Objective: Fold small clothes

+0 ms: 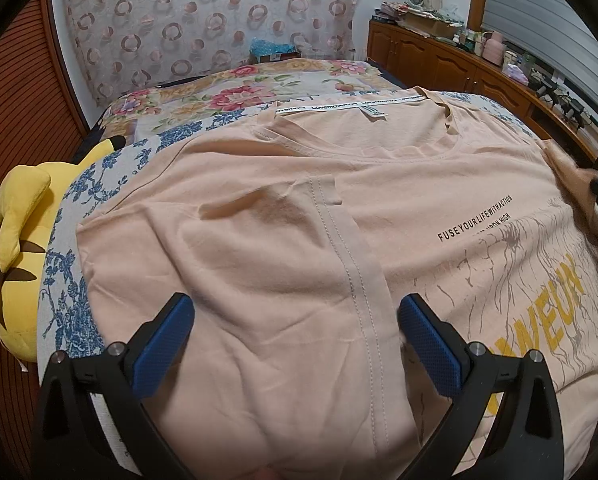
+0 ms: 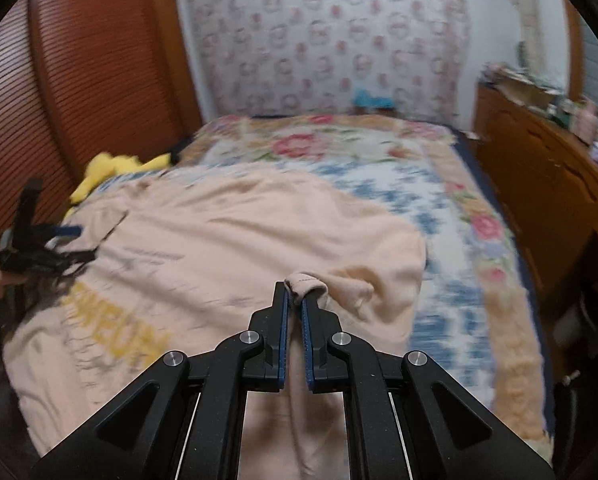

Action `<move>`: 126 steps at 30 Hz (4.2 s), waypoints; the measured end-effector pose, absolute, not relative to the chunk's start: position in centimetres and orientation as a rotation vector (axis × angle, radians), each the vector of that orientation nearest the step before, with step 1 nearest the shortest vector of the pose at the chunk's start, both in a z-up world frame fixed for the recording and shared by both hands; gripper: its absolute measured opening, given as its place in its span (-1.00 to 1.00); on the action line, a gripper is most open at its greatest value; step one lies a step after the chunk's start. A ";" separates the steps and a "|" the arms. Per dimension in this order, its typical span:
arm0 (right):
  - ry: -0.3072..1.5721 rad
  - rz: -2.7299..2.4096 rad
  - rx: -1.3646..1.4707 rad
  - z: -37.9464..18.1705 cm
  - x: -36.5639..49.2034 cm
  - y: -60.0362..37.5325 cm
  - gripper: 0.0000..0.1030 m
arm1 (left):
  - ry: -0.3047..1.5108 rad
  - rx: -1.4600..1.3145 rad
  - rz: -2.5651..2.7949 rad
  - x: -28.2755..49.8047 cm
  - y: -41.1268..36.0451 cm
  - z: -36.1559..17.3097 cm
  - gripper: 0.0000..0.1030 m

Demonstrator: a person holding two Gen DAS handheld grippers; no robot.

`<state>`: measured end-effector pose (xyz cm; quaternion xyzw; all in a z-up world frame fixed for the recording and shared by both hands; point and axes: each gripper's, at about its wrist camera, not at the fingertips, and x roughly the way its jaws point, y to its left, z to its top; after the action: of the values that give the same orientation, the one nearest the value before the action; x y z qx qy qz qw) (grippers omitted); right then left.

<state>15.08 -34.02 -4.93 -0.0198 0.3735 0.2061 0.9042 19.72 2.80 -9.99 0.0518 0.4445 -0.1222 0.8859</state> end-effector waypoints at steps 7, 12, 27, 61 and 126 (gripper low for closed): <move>0.855 0.440 -0.061 -7.7 14.9 -31.6 -0.70 | 0.924 0.108 -0.254 19.7 2.8 -10.0 1.00; 0.857 0.421 -0.060 -6.9 14.8 -31.9 -0.44 | 0.924 0.108 -0.254 19.7 2.8 -10.0 1.00; 0.878 0.252 -0.043 -6.9 16.7 -37.8 -0.34 | 0.924 0.107 -0.254 19.7 2.8 -10.0 1.00; 0.755 0.567 -0.130 -2.3 21.2 -27.1 -0.31 | 0.801 0.022 -0.215 15.5 4.6 -5.8 1.00; 0.827 0.552 -0.204 -7.8 9.1 -30.5 -0.92 | 0.744 -0.008 -0.192 5.9 4.7 -7.1 1.00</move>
<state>9.13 -30.52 -7.75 -0.0979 0.3959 0.2644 0.8739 5.88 4.67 -7.13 -0.0039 0.3628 -0.0936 0.9271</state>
